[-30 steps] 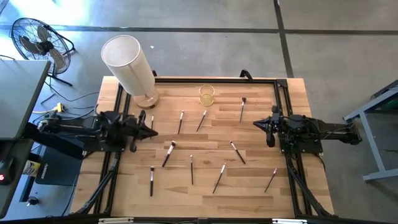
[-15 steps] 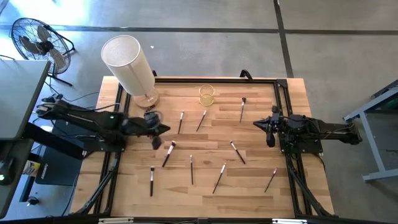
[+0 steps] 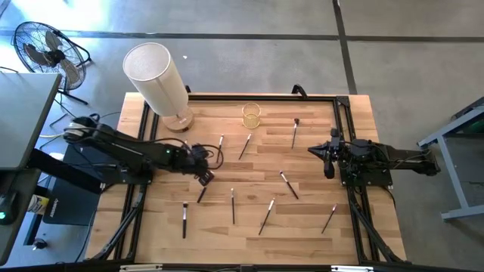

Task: Sort items
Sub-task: Put the small fan brush into the glass

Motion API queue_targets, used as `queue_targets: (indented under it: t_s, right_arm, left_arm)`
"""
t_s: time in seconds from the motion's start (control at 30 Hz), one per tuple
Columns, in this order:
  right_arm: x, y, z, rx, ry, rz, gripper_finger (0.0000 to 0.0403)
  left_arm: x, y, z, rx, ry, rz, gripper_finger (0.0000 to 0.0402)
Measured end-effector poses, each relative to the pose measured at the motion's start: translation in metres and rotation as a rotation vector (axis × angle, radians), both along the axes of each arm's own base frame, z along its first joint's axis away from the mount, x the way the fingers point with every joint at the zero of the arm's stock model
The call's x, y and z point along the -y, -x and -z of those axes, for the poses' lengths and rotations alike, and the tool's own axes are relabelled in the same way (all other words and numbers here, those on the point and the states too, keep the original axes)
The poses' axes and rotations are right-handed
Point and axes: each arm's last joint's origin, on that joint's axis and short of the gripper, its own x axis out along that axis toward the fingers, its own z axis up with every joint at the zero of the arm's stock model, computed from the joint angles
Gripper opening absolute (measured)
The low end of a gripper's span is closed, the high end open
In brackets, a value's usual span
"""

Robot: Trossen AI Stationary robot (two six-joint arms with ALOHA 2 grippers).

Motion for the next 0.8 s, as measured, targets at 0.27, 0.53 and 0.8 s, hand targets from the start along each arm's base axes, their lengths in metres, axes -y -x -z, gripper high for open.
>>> queue_targets:
  t_s: [0.27, 0.53, 0.8]
  right_arm:
    - [0.0, 0.0, 0.0, 0.0, 0.0, 0.0, 0.0012]
    - [0.0, 0.0, 0.0, -0.001, 0.0, 0.0, 0.0012]
    - [0.0, 0.0, 0.0, -0.001, 0.0, 0.0, 0.0012]
  left_arm:
    - [-0.009, -0.02, 0.027, -0.058, 0.181, -0.029, 0.0135]
    - [-0.008, -0.029, 0.039, -0.064, 0.211, -0.02, 0.014]
    - [-0.008, -0.033, 0.062, -0.159, 0.2, -0.08, 0.014]
